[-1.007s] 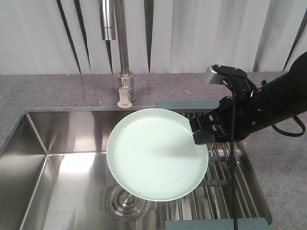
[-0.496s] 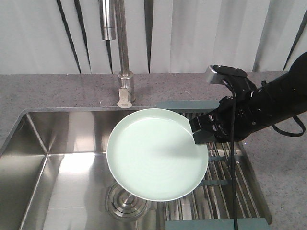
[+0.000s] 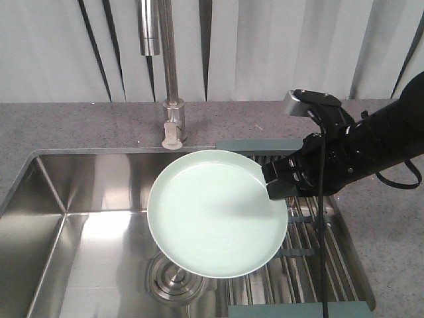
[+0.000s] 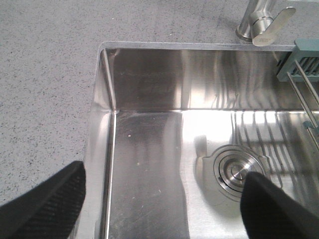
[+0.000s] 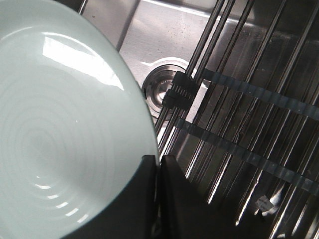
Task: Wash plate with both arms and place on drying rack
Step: 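Withdraw the left gripper away from the faucet, then swing the held plate under the faucet with the right gripper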
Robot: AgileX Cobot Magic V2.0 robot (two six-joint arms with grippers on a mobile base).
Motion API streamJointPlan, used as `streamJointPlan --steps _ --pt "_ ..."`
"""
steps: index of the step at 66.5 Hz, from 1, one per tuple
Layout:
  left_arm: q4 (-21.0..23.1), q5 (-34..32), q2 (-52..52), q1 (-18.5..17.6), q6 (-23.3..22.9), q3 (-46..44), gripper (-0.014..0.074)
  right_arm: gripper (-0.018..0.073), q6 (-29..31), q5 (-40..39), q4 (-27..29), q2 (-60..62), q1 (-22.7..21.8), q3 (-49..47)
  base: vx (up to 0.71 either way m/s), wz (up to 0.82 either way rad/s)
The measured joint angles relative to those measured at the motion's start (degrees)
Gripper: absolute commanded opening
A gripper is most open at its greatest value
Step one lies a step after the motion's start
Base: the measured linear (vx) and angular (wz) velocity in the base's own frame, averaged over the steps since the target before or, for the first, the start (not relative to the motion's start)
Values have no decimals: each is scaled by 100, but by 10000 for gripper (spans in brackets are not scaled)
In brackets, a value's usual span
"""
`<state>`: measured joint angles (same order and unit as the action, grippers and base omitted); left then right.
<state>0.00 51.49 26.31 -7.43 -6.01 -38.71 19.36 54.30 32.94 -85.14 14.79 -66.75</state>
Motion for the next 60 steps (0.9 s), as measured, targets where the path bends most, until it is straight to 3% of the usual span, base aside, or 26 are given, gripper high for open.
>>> streamJointPlan --steps 14,35,60 --pt "0 0 0 0 -2 0 585 -1 39 -70 -28 0 0 0 0 0" --pt "0 0 0 0 -2 0 585 -1 665 41 -47 0 55 0 0 0" --pt "0 0 0 0 -2 0 585 -1 561 -8 -172 -499 1264 -485 0 0"
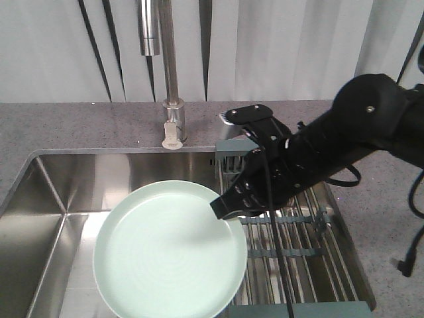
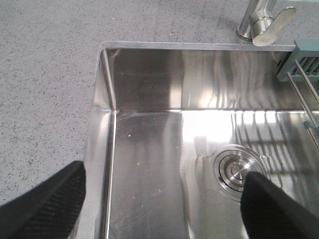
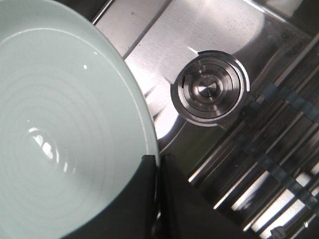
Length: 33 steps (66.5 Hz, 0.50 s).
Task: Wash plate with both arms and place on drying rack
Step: 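Swing the held plate under the faucet with the right gripper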
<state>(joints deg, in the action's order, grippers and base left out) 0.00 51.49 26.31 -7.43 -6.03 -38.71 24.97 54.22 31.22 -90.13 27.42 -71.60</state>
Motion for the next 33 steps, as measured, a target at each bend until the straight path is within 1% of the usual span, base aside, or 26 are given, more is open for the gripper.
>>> streamJointPlan --steps 8,12,33 --pt "0 0 0 0 0 0 585 -1 -202 13 -194 -417 283 -552 0 0" --pt "0 0 0 0 0 0 585 -1 -299 73 -272 -635 356 -874 0 0" --pt "0 0 0 0 0 0 585 -1 -494 418 -513 -1683 382 -2406 0 0"
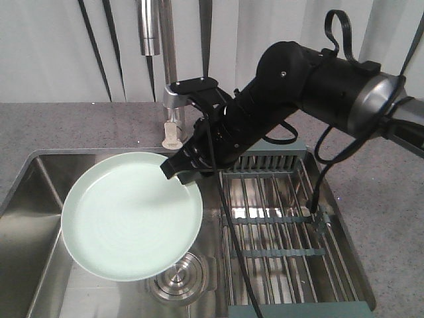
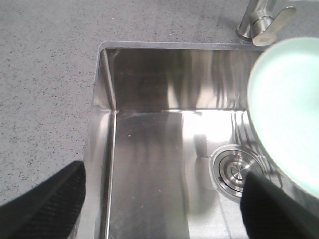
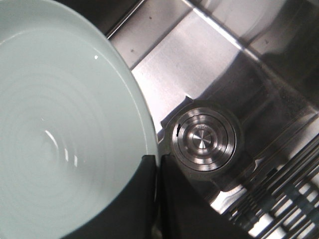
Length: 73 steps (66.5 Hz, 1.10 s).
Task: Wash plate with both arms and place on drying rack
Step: 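Swing the held plate under the faucet with the right gripper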
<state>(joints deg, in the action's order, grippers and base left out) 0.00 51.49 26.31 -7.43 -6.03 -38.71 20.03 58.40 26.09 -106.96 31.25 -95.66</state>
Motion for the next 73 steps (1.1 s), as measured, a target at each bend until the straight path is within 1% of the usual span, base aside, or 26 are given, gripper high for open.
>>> streamJointPlan --steps 18,23,35,47,53,58,73 --pt "0 0 0 0 0 0 585 -1 -159 350 -128 -744 -295 -1305 0 0" --pt "0 0 0 0 0 0 585 -1 -209 391 -159 -870 -404 -1520 0 0" --pt "0 0 0 0 0 0 585 -1 -383 412 -231 -934 -685 -1644 0 0" --pt "0 0 0 0 0 0 585 -1 -606 423 -483 -902 -856 -1650 0 0" --pt "0 0 0 0 0 0 585 -1 -663 380 -533 -745 -936 -1514 0 0" --pt "0 0 0 0 0 0 585 -1 -697 296 -545 -505 -1003 -1221 0 0" --pt "0 0 0 0 0 0 585 -1 -703 -114 -611 291 -1182 8 0 0"
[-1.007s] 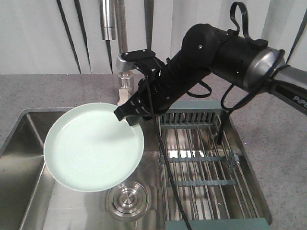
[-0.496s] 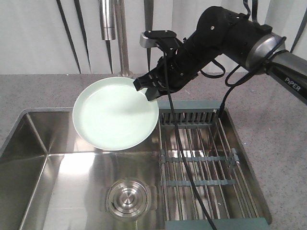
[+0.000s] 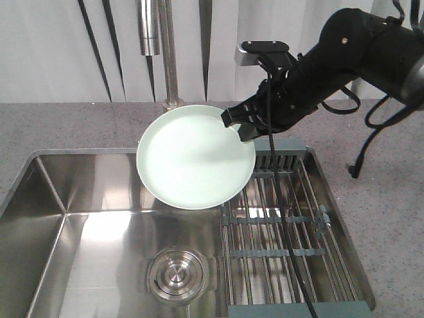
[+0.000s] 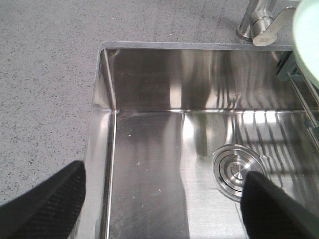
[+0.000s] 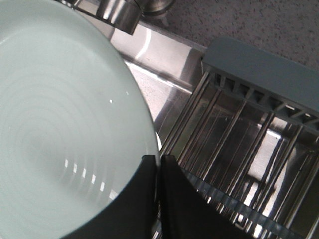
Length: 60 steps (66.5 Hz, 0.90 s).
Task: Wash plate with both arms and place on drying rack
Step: 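Swing the held plate under the faucet with the right gripper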
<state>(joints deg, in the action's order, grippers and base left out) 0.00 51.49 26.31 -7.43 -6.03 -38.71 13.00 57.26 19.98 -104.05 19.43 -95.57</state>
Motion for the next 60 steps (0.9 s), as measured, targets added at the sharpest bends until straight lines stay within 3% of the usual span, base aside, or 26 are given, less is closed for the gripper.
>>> streamJointPlan --steps 33,60 --pt "0 0 0 0 0 0 585 -1 0 -537 2 1433 87 2164 0 0" --pt "0 0 0 0 0 0 585 -1 -293 -739 8 1570 985 2434 0 0"
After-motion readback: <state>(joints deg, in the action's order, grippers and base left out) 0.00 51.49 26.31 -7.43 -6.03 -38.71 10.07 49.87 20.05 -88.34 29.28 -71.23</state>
